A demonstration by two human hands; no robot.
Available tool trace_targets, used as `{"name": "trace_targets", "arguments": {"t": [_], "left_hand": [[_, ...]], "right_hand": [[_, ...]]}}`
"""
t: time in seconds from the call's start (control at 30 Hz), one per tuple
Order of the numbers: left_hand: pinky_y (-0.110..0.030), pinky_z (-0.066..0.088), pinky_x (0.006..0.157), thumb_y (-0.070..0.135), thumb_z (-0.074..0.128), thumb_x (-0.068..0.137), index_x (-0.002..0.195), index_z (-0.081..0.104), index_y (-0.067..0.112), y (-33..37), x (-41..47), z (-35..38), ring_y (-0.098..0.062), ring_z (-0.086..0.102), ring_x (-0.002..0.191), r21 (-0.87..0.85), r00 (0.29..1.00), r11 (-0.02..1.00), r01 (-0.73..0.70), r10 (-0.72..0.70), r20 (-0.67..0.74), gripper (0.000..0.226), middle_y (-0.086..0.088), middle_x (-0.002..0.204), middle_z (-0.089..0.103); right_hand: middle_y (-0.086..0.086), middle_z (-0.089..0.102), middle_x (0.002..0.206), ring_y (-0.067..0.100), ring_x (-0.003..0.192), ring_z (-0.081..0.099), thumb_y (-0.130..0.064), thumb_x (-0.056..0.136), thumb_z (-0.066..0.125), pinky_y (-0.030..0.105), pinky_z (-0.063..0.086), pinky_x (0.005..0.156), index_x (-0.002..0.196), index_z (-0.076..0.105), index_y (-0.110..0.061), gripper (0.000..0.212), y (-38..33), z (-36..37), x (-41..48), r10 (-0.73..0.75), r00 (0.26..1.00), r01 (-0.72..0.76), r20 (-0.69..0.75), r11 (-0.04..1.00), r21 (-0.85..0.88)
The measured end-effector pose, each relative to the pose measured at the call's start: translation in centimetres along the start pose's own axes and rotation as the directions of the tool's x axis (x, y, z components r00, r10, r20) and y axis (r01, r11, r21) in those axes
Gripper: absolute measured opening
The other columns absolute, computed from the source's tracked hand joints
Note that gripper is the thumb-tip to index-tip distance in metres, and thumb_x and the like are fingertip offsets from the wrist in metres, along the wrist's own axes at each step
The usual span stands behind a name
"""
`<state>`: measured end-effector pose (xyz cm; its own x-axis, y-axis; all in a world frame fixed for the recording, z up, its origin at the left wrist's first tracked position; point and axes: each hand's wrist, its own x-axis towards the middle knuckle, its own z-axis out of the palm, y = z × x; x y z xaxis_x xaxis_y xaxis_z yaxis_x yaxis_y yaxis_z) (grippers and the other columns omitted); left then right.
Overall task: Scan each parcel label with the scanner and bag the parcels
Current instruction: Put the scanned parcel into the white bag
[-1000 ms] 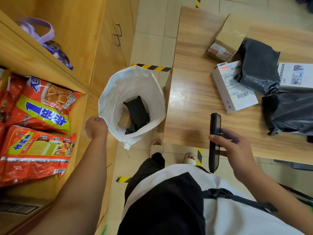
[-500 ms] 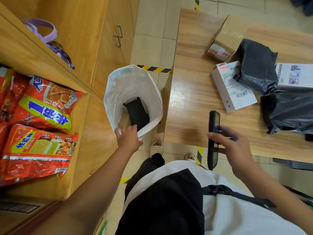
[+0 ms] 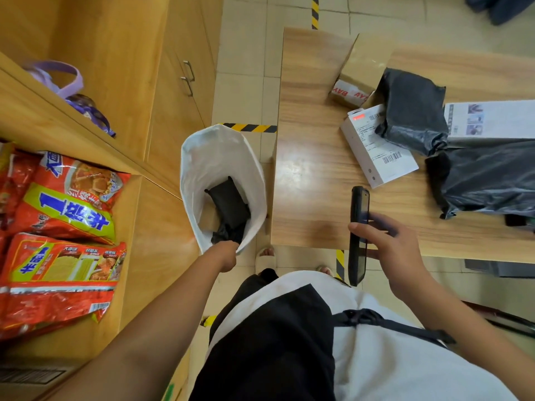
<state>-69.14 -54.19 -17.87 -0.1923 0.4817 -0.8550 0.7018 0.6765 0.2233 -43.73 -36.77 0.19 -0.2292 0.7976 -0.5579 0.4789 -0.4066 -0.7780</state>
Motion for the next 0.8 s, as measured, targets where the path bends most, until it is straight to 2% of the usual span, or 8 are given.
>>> {"name": "trace_targets", "arguments": {"t": [0.1, 0.2, 0.3, 0.37, 0.43, 0.5, 0.67, 0.8], "left_hand": [[-0.032, 0.047, 0.085, 0.001, 0.052, 0.091, 0.132, 0.056, 0.013, 0.6, -0.5, -0.3, -0.026, 0.059, 0.105, -0.021, 1.0, 1.0, -0.014, 0.014, -0.01, 0.044, -0.01, 0.123, 0.062], [-0.032, 0.046, 0.082, 0.009, 0.058, 0.088, 0.134, 0.054, 0.015, 1.4, -0.9, -1.6, -0.024, 0.058, 0.099, -0.135, 0.999, 0.991, -0.021, 0.015, -0.05, 0.046, -0.009, 0.123, 0.062], [-0.032, 0.045, 0.092, 0.014, 0.062, 0.09, 0.144, 0.046, 0.014, 3.0, -1.4, -4.0, -0.027, 0.056, 0.117, -0.304, 0.984, 0.951, -0.052, -0.003, -0.179, 0.056, -0.011, 0.14, 0.054], [-0.029, 0.042, 0.089, 0.014, 0.059, 0.091, 0.143, 0.047, 0.015, 4.9, -2.0, -6.1, -0.027, 0.055, 0.122, -0.386, 0.935, 0.916, -0.108, -0.038, -0.352, 0.054, -0.009, 0.141, 0.054], [-0.026, 0.043, 0.079, 0.013, 0.056, 0.091, 0.135, 0.055, 0.017, 7.5, -2.5, -8.5, -0.02, 0.06, 0.105, -0.422, 0.852, 0.882, -0.212, -0.045, -0.521, 0.044, -0.003, 0.123, 0.063], [-0.026, 0.042, 0.08, 0.012, 0.054, 0.092, 0.13, 0.058, 0.019, 11.0, -3.0, -10.7, -0.018, 0.06, 0.105, -0.453, 0.801, 0.836, -0.309, -0.028, -0.598, 0.039, -0.001, 0.12, 0.062], [-0.027, 0.039, 0.095, 0.016, 0.062, 0.088, 0.134, 0.055, 0.02, 21.8, -2.8, -12.8, -0.025, 0.052, 0.123, -0.338, 0.796, 0.844, -0.416, 0.158, -0.584, 0.048, -0.007, 0.139, 0.052], [-0.047, 0.04, 0.107, 0.036, 0.08, 0.074, 0.151, 0.027, 0.019, 31.0, -1.7, -12.7, -0.032, 0.047, 0.131, -0.53, 0.866, 0.788, -0.312, 0.007, -0.5, 0.095, -0.008, 0.146, 0.046]], "right_hand": [[0.017, 0.069, 0.112, 0.033, 0.1, 0.07, -0.05, 0.049, 0.084, 0.052, 0.062, 0.084, 0.111, 0.077, -0.022, 0.069, -0.4, -0.2, -0.1, -0.008, 1.0, 0.008, 0.001, 0.999, 0.037], [0.016, 0.067, 0.118, 0.034, 0.107, 0.067, -0.042, 0.059, 0.087, 0.058, 0.059, 0.09, 0.123, 0.073, -0.016, 0.071, -0.7, -0.9, -0.2, -0.002, 1.0, 0.004, -0.02, 0.997, 0.071], [0.018, 0.066, 0.118, 0.033, 0.105, 0.067, -0.023, 0.077, 0.086, 0.06, 0.057, 0.093, 0.123, 0.072, -0.014, 0.049, -0.9, -2.0, -0.2, 0.009, 0.999, -0.002, -0.045, 0.991, 0.134], [0.016, 0.066, 0.111, 0.025, 0.094, 0.068, -0.018, 0.08, 0.083, 0.058, 0.059, 0.09, 0.118, 0.074, -0.013, 0.039, -0.9, -3.0, -0.3, 0.01, 0.998, 0.001, -0.061, 0.985, 0.175], [0.016, 0.066, 0.107, 0.016, 0.08, 0.07, -0.016, 0.081, 0.082, 0.052, 0.063, 0.083, 0.114, 0.075, -0.014, 0.034, -0.9, -4.1, -0.6, 0.004, 0.997, 0.012, -0.072, 0.975, 0.221], [0.022, 0.066, 0.113, 0.016, 0.077, 0.071, -0.016, 0.082, 0.081, 0.051, 0.064, 0.081, 0.118, 0.074, -0.012, 0.037, -0.8, -5.5, -0.8, 0.019, 0.996, 0.006, -0.091, 0.963, 0.27], [0.027, 0.069, 0.114, 0.021, 0.082, 0.072, -0.018, 0.083, 0.08, 0.056, 0.06, 0.085, 0.107, 0.076, -0.02, 0.025, 0.2, -9.3, -1.2, 0.025, 0.985, 0.034, -0.168, 0.941, 0.337], [0.022, 0.07, 0.118, 0.035, 0.103, 0.069, -0.02, 0.081, 0.082, 0.062, 0.056, 0.094, 0.117, 0.075, -0.012, 0.038, 1.8, -12.9, -1.3, 0.063, 0.966, 0.037, -0.25, 0.926, 0.375]]}}
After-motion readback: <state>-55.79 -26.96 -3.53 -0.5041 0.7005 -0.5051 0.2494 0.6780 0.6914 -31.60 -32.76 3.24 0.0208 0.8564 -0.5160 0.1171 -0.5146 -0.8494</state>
